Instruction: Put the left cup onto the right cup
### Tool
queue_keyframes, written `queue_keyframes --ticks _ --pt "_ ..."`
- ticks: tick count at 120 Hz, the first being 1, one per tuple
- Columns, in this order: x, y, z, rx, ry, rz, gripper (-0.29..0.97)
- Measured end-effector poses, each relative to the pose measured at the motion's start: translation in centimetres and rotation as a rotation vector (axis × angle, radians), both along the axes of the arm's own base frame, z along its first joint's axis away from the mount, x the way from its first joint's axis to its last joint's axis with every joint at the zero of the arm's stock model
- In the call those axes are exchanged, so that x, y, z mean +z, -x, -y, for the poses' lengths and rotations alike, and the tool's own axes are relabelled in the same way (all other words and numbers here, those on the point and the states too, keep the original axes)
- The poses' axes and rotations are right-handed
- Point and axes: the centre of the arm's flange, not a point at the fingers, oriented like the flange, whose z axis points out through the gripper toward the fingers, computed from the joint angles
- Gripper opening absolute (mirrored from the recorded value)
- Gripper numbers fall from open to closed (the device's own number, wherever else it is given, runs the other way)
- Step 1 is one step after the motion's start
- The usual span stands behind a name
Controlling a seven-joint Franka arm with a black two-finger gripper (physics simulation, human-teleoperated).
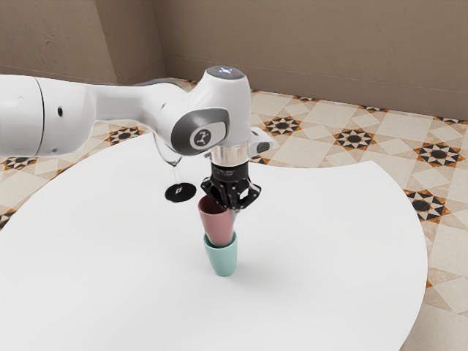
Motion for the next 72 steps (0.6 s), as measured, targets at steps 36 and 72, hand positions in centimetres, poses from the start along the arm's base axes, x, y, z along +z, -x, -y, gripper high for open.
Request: queue_keyframes --ticks 36,72 --pt "-0.61 -0.15 -0.23 0.004 0.004 -0.007 0.34" --pt "-0.87 -0.36 -0.24 0.004 0.011 -0.001 0.60"
